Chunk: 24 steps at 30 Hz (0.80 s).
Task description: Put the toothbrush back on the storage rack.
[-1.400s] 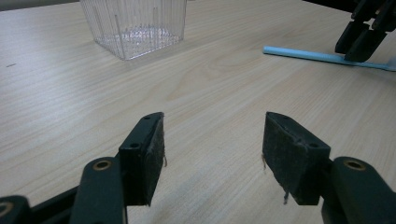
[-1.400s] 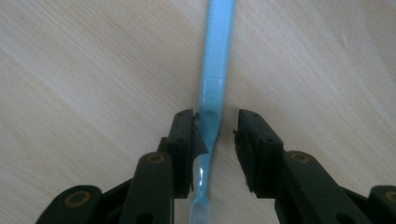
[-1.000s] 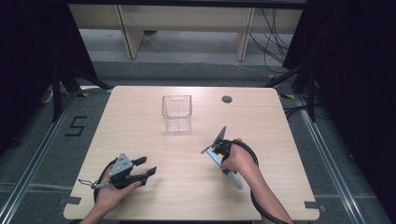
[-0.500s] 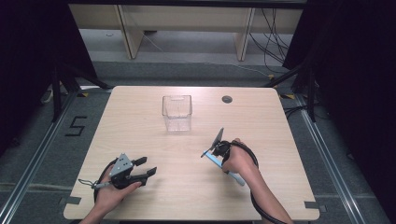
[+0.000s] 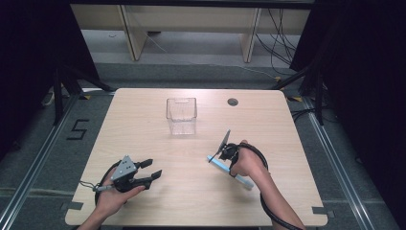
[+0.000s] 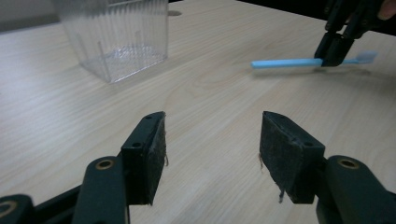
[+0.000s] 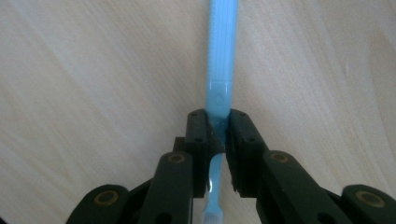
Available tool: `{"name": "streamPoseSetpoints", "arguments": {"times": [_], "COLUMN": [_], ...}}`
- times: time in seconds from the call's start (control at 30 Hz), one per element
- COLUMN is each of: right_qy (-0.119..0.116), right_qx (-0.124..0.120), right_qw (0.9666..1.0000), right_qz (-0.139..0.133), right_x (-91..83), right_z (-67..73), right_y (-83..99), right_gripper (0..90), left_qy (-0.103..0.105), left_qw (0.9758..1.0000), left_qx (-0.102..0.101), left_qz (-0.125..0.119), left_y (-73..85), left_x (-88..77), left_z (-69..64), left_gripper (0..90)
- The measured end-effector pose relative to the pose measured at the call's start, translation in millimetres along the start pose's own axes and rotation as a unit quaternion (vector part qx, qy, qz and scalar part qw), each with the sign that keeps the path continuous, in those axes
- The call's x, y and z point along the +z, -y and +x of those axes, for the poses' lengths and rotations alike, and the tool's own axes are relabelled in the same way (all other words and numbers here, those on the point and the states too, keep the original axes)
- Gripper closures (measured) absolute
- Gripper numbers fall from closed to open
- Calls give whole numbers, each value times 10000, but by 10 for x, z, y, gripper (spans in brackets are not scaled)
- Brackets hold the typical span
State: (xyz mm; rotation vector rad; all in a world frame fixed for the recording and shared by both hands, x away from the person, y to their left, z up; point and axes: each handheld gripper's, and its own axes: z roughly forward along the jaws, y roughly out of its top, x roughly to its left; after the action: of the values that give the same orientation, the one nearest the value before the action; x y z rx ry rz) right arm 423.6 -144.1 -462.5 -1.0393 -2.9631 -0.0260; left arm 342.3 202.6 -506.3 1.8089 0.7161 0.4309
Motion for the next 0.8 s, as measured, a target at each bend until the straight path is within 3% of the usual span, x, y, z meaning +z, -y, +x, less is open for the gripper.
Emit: {"name": "streamPoseSetpoints", "arguments": {"times": [0.13, 0.17, 0.27, 0.37, 0.43, 0.47, 0.7, 0.8], "right_qy": [-65, -65, -213, -262, -388, -264, -271, -319], "right_qx": [-411, -411, -610, -623, -700, -820, -1019, -1192], "right_qw": [9991, 9991, 9979, 9977, 9967, 9963, 9942, 9921], "right_qz": [5, 5, -8, -27, -109, -63, -203, -240], "right_x": [-45, -45, -77, -99, -113, -162, -242, -267], "right_z": [56, 56, 131, 175, 201, 226, 328, 395], "right_y": [-13, -13, -43, -53, -57, -71, -99, -132], "right_gripper": [799, 799, 799, 799, 799, 799, 799, 799], "left_qy": [332, 450, 750, 1047, 1138, 1168, 1391, 1478], "left_qw": [9990, 9983, 9955, 9917, 9899, 9889, 9834, 9803], "left_qx": [308, 357, 533, 651, 740, 792, 801, 956], "left_qz": [69, 83, 233, 367, 417, 472, 849, 894], "left_y": [-101, -123, -197, -251, -281, -299, -329, -333], "left_x": [82, 116, 208, 304, 360, 382, 543, 601], "left_z": [-106, -131, -195, -233, -235, -225, -152, -137], "left_gripper": [409, 409, 419, 418, 418, 417, 401, 399]}}
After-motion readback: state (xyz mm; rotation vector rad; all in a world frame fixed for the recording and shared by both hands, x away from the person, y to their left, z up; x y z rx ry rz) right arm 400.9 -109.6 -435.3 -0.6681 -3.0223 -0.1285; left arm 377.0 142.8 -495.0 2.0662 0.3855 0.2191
